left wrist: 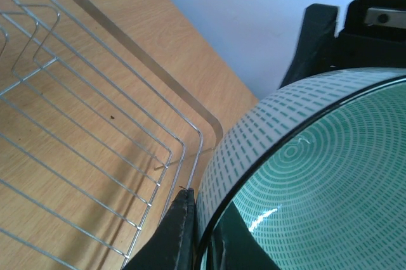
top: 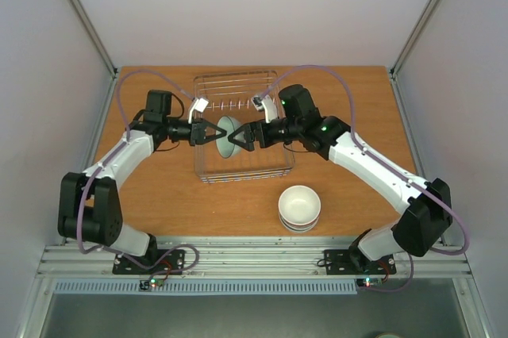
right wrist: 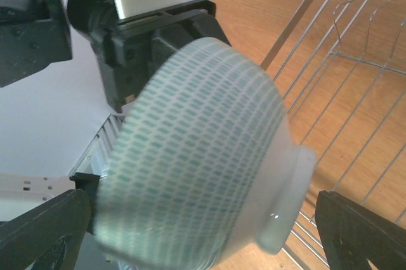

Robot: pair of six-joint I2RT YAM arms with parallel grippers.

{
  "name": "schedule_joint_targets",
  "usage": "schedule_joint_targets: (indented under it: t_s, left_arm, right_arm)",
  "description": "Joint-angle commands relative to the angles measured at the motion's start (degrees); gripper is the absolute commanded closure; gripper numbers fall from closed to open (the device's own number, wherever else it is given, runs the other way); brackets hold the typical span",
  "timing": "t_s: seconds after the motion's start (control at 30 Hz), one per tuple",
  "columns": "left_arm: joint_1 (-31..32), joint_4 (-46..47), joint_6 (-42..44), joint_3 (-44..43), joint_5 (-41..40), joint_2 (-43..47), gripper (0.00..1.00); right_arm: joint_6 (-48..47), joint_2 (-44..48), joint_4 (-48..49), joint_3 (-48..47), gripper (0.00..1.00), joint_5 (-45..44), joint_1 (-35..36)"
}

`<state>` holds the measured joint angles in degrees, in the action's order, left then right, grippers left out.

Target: Load the bowls into the dish rack

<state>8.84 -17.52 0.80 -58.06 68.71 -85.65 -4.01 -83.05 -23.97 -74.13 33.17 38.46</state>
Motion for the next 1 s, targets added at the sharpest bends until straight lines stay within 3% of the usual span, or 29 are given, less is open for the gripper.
schedule_joint_targets:
  t_s: [0.0,0.17,0.27,0.53,0.67,0.77,0.8,0.87,0.97]
  left_arm:
    - [0.3,7.11,-3.05,0.74,1.88,3.59,1.0]
    - [0.3,7.26,-3.08,1.02,2.03,3.55,1.0]
    - [0.3,7.41,-3.15,1.02,2.11,3.06,1.0]
    - [0.3,7.34,-3.23,1.02,1.61,2.63,1.0]
    - [0.31,7.46,-3.39,1.02,1.5,2.9,1.0]
    - [0.3,7.44,-3.86,0.94,0.5,3.35,1.0]
    - [0.3,7.44,-3.94,0.9,-0.17,3.68,0.92]
    - [0.31,7.22,-4.03,0.73,-1.91,4.26,0.62]
    - [0.3,4.88,-3.02,-0.05,-8.06,5.84,0.34]
  right_arm:
    - [1.0,-1.31,0.36,-0.25,0.01,-2.04,0.04]
    - [1.15,-2.13,0.76,-0.22,0.02,-2.45,-0.03]
    - [1.82,-2.6,1.9,-0.16,0.09,-1.27,0.03]
    - [2.6,-2.74,4.94,-0.06,0.57,1.71,0.04]
    - [2.71,-2.95,5.53,-0.24,0.92,2.34,0.03]
    - [2.15,-3.05,4.88,-0.87,0.99,1.76,0.03]
    - [1.9,-3.01,4.43,-1.18,0.99,0.97,0.04]
    - [0.63,-3.32,2.13,-2.79,0.99,-1.65,0.03]
    - [-1.91,-5.2,-3.4,-7.31,0.99,-8.78,0.04]
